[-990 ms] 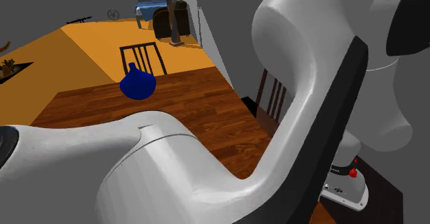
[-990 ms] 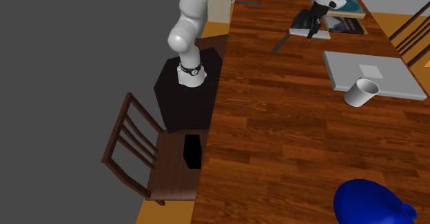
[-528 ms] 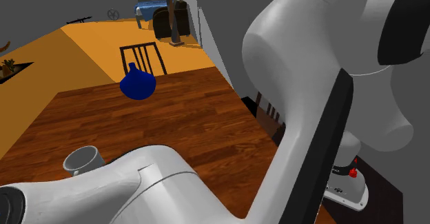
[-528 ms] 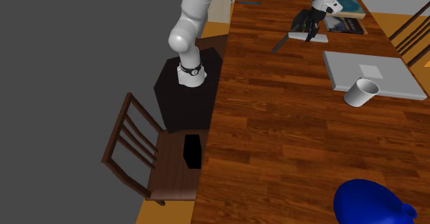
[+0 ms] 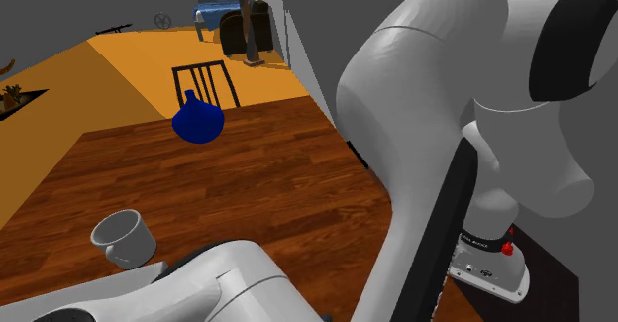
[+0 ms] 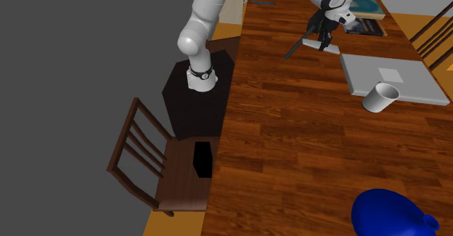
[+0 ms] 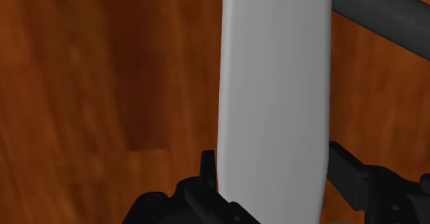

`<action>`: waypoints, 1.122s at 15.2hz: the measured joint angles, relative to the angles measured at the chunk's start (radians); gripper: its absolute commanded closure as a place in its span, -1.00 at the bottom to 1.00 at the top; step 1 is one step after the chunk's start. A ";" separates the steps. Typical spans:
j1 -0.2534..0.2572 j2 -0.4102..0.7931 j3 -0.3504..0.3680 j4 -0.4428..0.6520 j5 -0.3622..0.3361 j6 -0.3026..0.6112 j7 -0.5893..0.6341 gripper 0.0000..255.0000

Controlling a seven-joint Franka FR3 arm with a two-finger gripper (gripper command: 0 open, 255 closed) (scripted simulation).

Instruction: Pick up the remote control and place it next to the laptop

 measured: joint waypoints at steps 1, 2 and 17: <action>-0.001 0.004 -0.001 -0.008 -0.002 0.013 0.000 1.00; 0.000 0.004 -0.002 -0.010 -0.004 0.017 0.001 1.00; -0.006 -0.010 0.003 -0.001 0.005 -0.009 -0.007 -1.00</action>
